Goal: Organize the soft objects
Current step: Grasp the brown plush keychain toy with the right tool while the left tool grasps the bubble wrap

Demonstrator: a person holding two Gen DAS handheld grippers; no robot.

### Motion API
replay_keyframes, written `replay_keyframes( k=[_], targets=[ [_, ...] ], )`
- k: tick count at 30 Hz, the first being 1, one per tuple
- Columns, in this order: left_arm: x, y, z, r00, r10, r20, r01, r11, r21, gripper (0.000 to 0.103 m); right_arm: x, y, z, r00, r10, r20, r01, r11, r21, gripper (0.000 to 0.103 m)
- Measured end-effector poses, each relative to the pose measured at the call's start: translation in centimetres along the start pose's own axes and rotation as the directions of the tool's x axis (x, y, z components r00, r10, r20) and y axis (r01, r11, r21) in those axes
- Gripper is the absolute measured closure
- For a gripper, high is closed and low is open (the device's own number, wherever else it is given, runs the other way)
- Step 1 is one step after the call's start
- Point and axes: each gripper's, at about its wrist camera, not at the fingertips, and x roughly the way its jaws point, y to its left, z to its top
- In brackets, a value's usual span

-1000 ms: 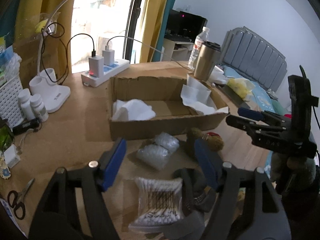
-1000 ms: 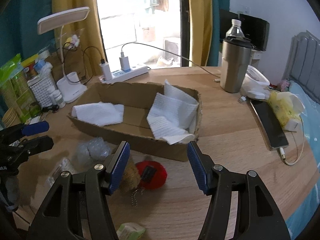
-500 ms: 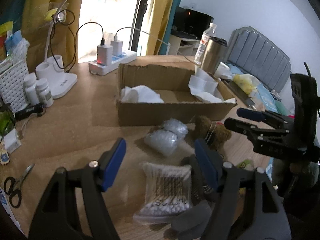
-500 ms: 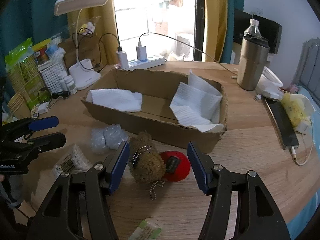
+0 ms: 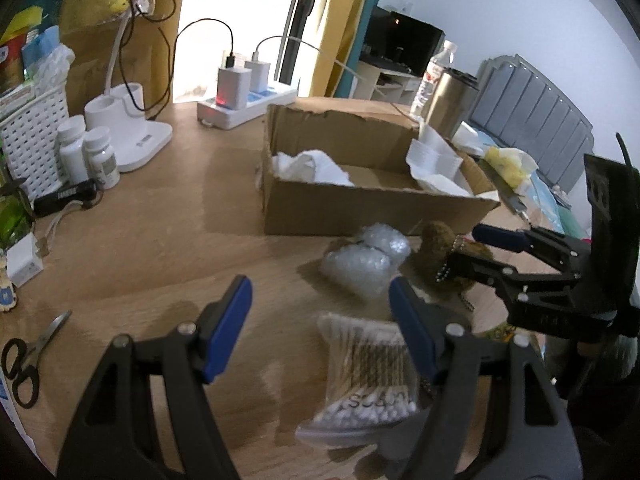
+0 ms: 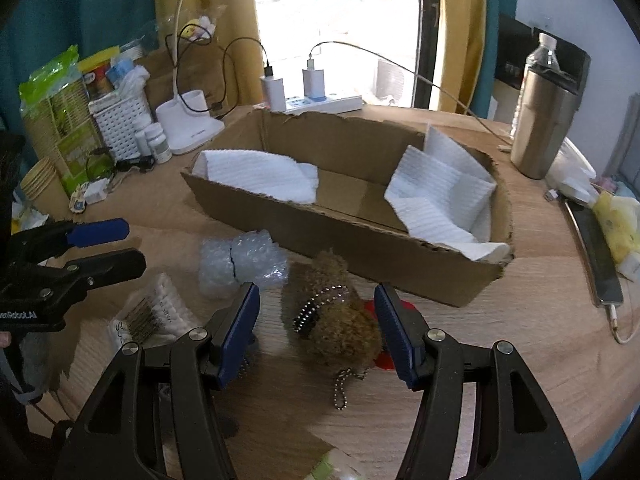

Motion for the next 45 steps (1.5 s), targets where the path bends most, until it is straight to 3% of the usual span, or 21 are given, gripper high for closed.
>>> replay_keyframes(
  k=[8,19,25,36,40,45],
  targets=[
    [1.7,-0.8,0.7,0.999,-0.002,-0.035,0.002,1.000,0.020,0.030,1.0,-0.2,-0.4,0.999,0.034,-0.025,-0.035,0.999,-0.025,0.042],
    [4.6,-3.2,1.7,0.995,0.009,-0.103,-0.002,0.998,0.068,0.030,1.8,-1.0,-0.7,0.996,0.076,-0.039,-0.078,0.996,-0.044,0.061],
    [5.4,-4.6,2.5,0.993,0.009,-0.117,0.004,0.995,0.104,0.031,1.9,-1.5,-0.9,0.994,0.104,-0.025,-0.105,0.993,-0.050,0.065],
    [7.9,-5.8,2.8,0.984,0.083,-0.158,-0.052,0.980,0.192,0.032,1.4,-2.5,-1.2,0.989,0.145,0.004,-0.144,0.988,-0.049,0.073],
    [8.4,-6.0,2.5,0.981,0.087,-0.174,-0.050,0.977,0.209,0.043,1.0,-2.6,-1.3,0.988,0.155,0.021,-0.154,0.987,-0.053,0.077],
    [8.2,-6.1,2.3,0.981,0.085,-0.172,-0.045,0.973,0.224,0.048,0.6,-2.5,-1.3,0.986,0.161,0.034,-0.159,0.986,-0.058,0.078]
  ],
)
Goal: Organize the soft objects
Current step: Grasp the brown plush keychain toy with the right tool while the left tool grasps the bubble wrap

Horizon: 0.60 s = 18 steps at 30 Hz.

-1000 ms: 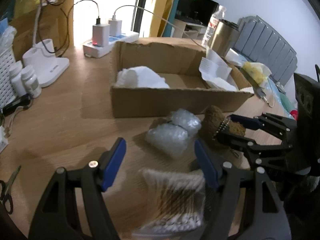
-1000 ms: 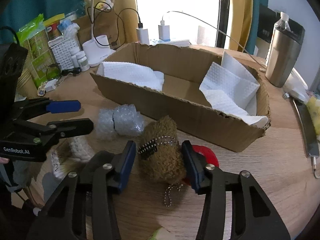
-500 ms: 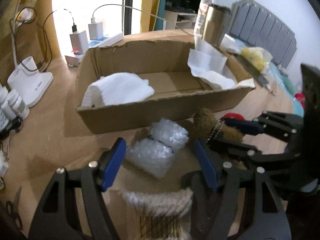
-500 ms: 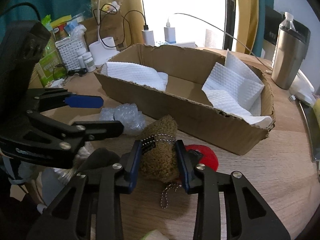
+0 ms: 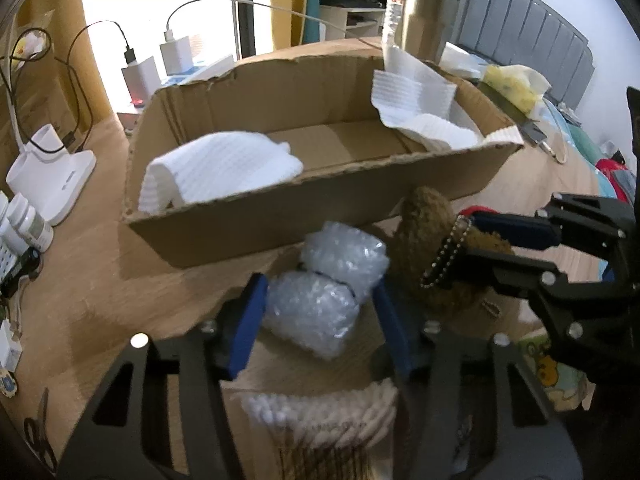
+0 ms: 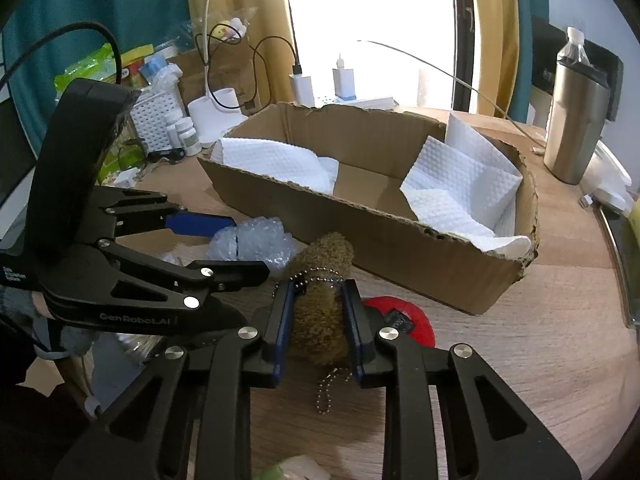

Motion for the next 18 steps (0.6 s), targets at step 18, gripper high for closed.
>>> replay_keyframes(
  k=[18],
  targets=[
    [-4.3,1.6,-0.7,0.991,-0.052,0.120,0.058,0.997,-0.043,0.050,-1.8,1.5,1.1,0.998,-0.035,0.043,0.036,0.999,-0.035,0.079]
  ],
)
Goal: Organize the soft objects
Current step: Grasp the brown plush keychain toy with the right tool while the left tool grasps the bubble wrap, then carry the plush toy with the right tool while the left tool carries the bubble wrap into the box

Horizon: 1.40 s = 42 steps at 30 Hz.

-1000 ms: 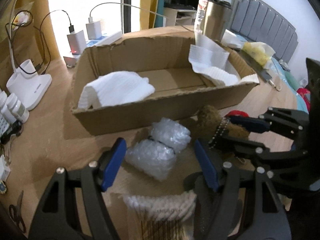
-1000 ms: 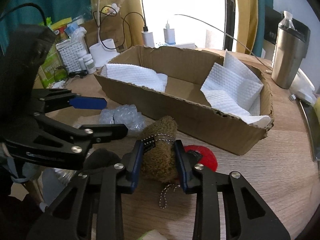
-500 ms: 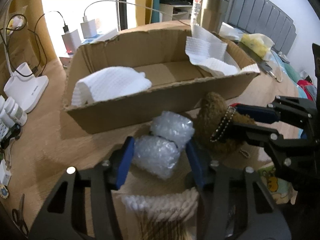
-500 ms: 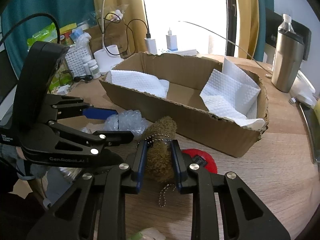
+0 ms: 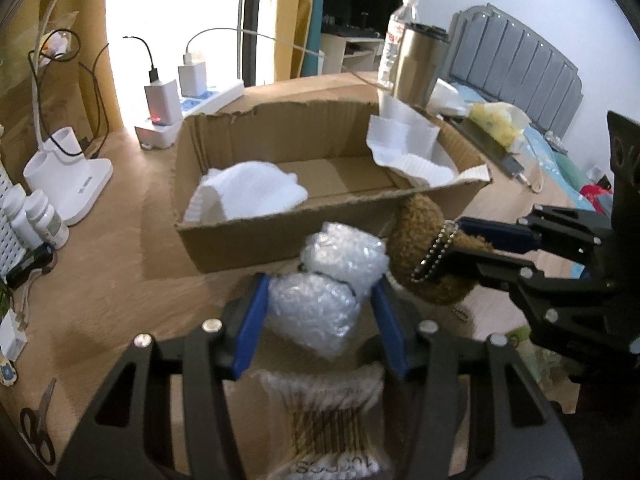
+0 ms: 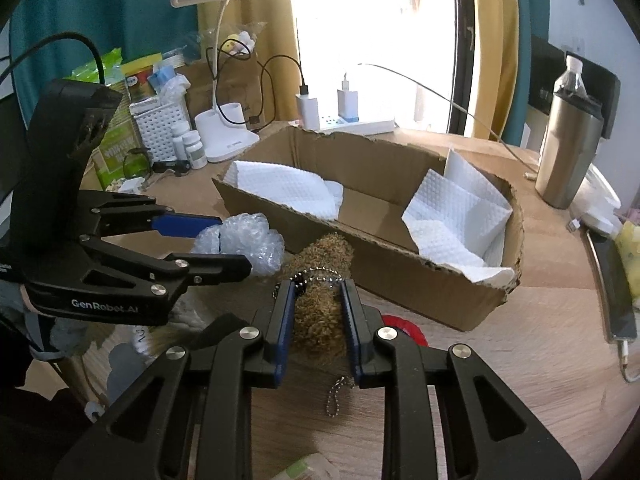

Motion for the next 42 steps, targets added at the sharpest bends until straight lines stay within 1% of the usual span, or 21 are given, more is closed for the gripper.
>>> replay_keyframes(
  k=[7,20,26,29,36,42],
  targets=[
    [-2.1,0.0,0.4,0.998,-0.002,0.055,0.002,1.000,-0.003,0.050,-1.2,0.5,0.7,1.000,-0.022,0.021,0.022,1.000,-0.021,0.079],
    [-4.2,-0.1,1.9,0.993,-0.024,0.116,0.025,1.000,-0.006,0.050,-3.3,0.4,2.3,0.997,-0.040,0.073,0.043,0.998,-0.043,0.079],
    [-4.3,-0.8,2.8,0.991,-0.039,0.128,0.039,0.999,0.008,0.050,-4.5,-0.3,3.2,0.994,-0.031,0.109,0.034,0.999,-0.025,0.079],
    [-4.0,-1.2,3.4,0.991,-0.046,0.128,0.044,0.999,0.017,0.050,-4.9,-1.0,3.6,0.991,-0.040,0.125,0.042,0.999,-0.014,0.079],
    [-3.0,-1.9,4.5,0.990,-0.062,0.123,0.058,0.998,0.034,0.050,-5.1,-3.0,3.9,0.988,-0.064,0.138,0.063,0.998,0.013,0.078],
    [-2.3,-2.3,5.4,0.989,-0.072,0.126,0.067,0.997,0.045,0.050,-5.0,-4.3,4.4,0.986,-0.067,0.151,0.062,0.997,0.037,0.078]
  ],
)
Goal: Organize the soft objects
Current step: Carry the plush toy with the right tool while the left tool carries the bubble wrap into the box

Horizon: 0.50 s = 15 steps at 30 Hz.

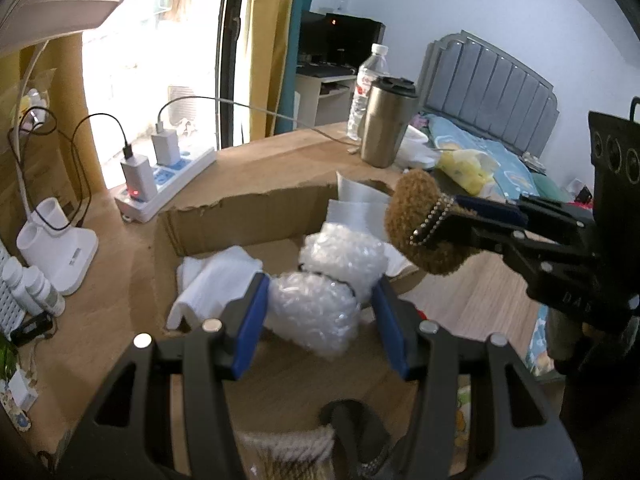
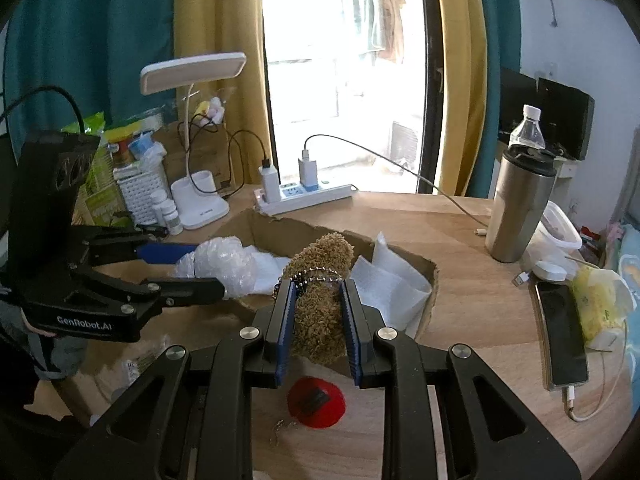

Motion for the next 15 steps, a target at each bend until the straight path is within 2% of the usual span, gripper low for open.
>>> replay_keyframes(
  k=[8,15],
  targets=[
    [0.8,-0.3,0.9,0.999,0.020,0.027,-0.020,1.000,0.016,0.049,0.9,-1.4,0.5,1.000,-0.015,0.007,0.015,1.000,0.020,0.078],
    [2.6,-0.4,1.3,1.000,0.006,0.007,-0.007,1.000,0.022,0.049,2.4,-2.7,0.2,0.999,-0.031,-0.021,0.032,0.999,0.039,0.078]
  ],
)
